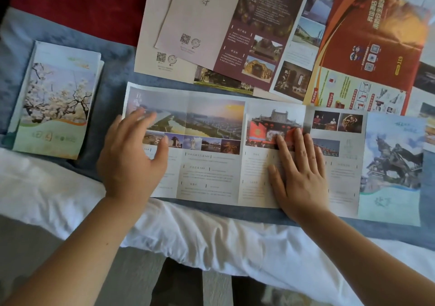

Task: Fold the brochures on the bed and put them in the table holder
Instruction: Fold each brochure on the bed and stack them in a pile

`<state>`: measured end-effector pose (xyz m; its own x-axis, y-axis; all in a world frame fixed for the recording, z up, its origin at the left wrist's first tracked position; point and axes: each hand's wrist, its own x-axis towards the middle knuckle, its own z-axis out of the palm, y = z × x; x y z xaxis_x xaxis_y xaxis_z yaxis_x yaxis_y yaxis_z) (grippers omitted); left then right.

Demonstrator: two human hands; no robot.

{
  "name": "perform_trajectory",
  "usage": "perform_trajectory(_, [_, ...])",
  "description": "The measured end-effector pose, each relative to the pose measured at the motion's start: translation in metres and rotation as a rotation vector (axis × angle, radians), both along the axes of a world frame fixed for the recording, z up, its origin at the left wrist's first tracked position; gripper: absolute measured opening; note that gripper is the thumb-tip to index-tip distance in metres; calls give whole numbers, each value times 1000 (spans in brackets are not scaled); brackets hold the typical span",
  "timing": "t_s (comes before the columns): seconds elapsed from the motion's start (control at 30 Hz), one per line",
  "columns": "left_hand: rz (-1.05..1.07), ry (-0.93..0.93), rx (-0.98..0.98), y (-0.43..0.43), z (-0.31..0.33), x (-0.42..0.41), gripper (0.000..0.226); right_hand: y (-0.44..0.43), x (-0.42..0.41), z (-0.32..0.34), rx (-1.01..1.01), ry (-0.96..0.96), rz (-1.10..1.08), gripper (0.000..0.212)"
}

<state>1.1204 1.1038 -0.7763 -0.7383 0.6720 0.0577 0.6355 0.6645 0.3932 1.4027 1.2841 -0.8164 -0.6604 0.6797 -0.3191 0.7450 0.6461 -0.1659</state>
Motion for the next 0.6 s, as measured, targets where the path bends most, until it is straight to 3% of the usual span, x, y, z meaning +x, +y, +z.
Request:
perform_trajectory(0.1, [-28,-23,-8,15,24,17,18,0,0,-1,2,-2,4,67])
perform_trajectory(0.27, [-207,-11,-130,38,48,55,54,2,0,-2,9,2,8,67])
perform_trajectory(0.6, [-415,-58,-214,55,48,104,61,1,1,-2,21,11,10,68])
